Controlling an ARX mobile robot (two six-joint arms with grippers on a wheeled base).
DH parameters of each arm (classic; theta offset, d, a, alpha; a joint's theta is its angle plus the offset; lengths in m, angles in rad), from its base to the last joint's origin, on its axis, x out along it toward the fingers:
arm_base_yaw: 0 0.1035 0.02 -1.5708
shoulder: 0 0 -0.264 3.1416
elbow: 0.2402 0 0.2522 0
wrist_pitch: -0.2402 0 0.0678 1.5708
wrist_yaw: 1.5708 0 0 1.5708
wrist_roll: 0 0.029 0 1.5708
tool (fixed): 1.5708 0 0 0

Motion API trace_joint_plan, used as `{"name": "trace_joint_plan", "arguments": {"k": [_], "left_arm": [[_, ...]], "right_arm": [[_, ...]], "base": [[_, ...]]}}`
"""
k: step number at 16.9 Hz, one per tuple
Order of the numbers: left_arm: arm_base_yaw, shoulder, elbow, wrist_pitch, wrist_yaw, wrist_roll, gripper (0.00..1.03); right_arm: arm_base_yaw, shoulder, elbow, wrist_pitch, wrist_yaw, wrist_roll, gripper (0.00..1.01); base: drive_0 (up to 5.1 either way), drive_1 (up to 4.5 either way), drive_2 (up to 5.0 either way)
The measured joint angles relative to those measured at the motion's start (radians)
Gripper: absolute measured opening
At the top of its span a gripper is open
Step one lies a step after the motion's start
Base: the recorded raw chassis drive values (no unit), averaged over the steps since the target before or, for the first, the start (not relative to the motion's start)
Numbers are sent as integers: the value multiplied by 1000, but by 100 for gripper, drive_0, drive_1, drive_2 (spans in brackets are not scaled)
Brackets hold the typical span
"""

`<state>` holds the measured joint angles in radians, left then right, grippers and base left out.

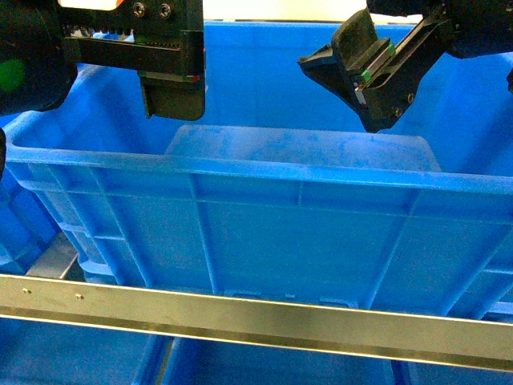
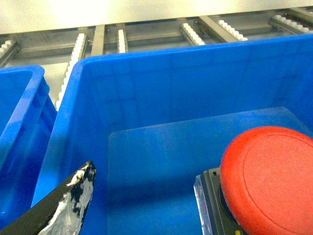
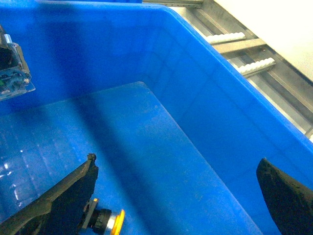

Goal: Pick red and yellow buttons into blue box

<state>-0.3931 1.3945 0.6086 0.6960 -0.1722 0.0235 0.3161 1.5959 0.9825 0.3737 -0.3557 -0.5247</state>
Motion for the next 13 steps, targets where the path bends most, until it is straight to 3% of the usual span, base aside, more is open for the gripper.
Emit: {"name": "trace_joint_plan", "arguments": {"k": [9, 10, 13], "left_arm": [[0, 0, 0, -2, -2, 3, 98], [5, 0, 1, -13, -37, 12, 98], [28, -7, 10, 0, -15, 29, 98]], "right_arm": [[0, 0, 0, 0, 0, 0, 98], [0, 0, 0, 0, 0, 0, 98], [0, 0, 0, 1, 0, 0, 98]], "base": [[0, 0, 0], [0, 0, 0], [0, 0, 0]]}}
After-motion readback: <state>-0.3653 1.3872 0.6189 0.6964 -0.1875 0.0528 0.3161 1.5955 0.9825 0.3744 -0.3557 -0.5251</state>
